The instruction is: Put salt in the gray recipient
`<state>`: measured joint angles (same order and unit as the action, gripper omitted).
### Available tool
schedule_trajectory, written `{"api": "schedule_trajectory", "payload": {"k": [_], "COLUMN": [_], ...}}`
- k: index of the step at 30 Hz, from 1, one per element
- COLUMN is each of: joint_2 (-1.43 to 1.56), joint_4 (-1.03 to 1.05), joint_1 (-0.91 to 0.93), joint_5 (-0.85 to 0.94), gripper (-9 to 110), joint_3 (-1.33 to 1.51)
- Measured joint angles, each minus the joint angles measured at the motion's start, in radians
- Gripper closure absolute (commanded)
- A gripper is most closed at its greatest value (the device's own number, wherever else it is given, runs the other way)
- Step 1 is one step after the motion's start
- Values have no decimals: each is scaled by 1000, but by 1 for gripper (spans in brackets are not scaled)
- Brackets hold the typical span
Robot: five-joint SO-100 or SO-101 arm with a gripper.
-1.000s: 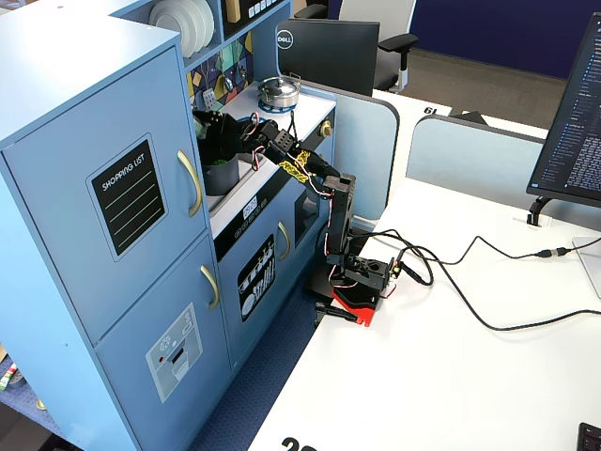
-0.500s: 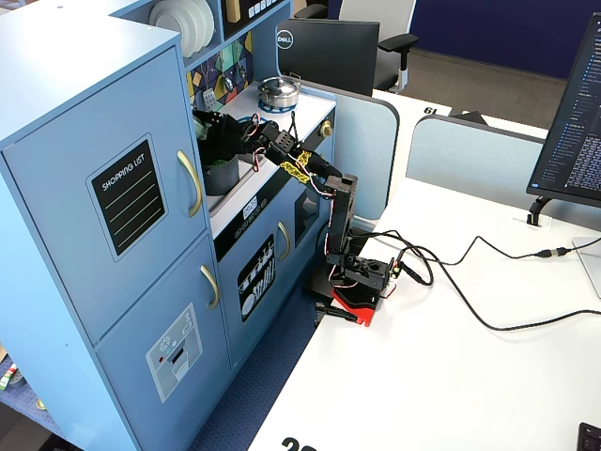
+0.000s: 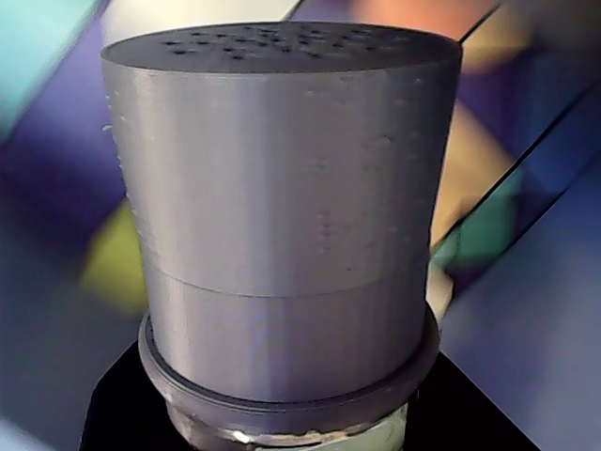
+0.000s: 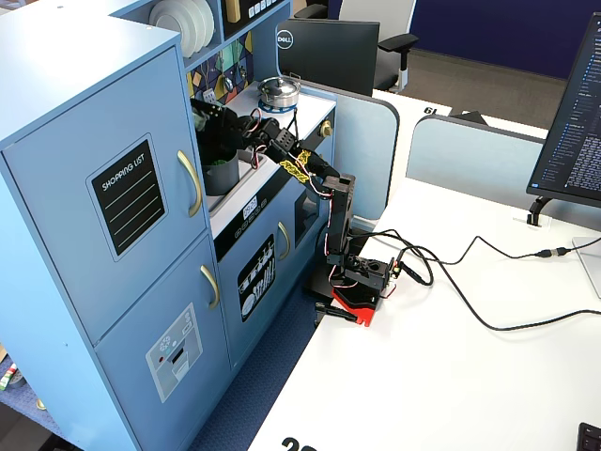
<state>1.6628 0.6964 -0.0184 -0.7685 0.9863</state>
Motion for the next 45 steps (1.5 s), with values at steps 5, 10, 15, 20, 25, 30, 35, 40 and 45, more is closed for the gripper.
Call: {"api": "schedule_trajectory", "payload": {"k": [5, 10, 15, 20, 25, 30, 35, 40, 45], "joint_2": [0, -21, -63, -61, -61, -32, 0, 12, 15], "joint_4": [11, -20, -192, -486, -799, -894, -900, -900, -900], "joint_1": [161, 437, 723, 930, 1000, 1005, 999, 950, 931], "joint_5": [370, 841, 1370, 1839, 2135, 2237, 2272, 2289, 2289], "gripper": [101, 101, 101, 101, 101, 101, 101, 101, 101], "joint_3": [-15, -25, -21, 176, 500, 699, 759, 761, 761]}}
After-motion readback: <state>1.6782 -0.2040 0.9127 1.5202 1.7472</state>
